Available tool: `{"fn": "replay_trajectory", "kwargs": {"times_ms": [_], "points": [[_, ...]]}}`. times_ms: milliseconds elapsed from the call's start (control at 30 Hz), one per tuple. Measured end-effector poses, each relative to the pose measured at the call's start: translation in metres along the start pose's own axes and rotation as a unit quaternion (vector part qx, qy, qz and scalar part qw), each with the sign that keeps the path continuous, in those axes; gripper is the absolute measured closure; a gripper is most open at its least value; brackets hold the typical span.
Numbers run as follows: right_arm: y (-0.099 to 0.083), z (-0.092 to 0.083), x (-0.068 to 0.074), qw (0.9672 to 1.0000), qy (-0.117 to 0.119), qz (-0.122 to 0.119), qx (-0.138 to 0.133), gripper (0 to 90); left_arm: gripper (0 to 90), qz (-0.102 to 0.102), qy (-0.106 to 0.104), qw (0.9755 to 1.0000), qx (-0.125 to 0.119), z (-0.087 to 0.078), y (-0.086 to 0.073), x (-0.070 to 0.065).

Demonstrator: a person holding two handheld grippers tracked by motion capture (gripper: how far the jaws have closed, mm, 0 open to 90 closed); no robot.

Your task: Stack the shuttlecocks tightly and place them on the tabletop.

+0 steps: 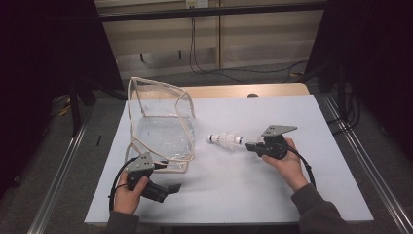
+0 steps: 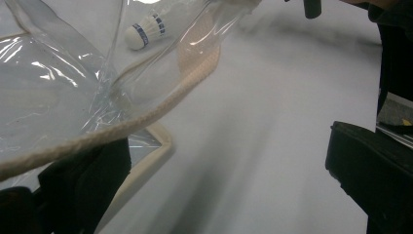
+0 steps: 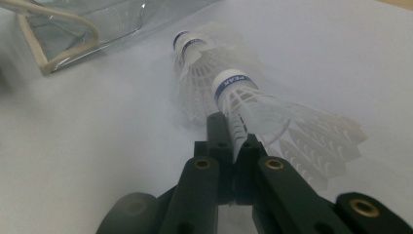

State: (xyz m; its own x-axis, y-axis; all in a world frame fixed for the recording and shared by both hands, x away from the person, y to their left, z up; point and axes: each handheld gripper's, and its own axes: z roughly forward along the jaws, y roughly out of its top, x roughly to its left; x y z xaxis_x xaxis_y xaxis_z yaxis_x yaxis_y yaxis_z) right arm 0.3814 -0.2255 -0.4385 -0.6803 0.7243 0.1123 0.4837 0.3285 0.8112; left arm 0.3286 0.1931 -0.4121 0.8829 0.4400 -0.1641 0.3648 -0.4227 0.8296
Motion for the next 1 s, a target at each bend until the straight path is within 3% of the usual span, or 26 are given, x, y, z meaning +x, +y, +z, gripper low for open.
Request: {"fn": "replay_trajectory", "kwargs": {"times_ms": [1000], "points": [[0.009,0.013,0.006,0.9998,0.005,-0.016,0.011,89.6,2.8,0.001,0.001,1.0000,0.000,0.000,0.000,0.000]]}}
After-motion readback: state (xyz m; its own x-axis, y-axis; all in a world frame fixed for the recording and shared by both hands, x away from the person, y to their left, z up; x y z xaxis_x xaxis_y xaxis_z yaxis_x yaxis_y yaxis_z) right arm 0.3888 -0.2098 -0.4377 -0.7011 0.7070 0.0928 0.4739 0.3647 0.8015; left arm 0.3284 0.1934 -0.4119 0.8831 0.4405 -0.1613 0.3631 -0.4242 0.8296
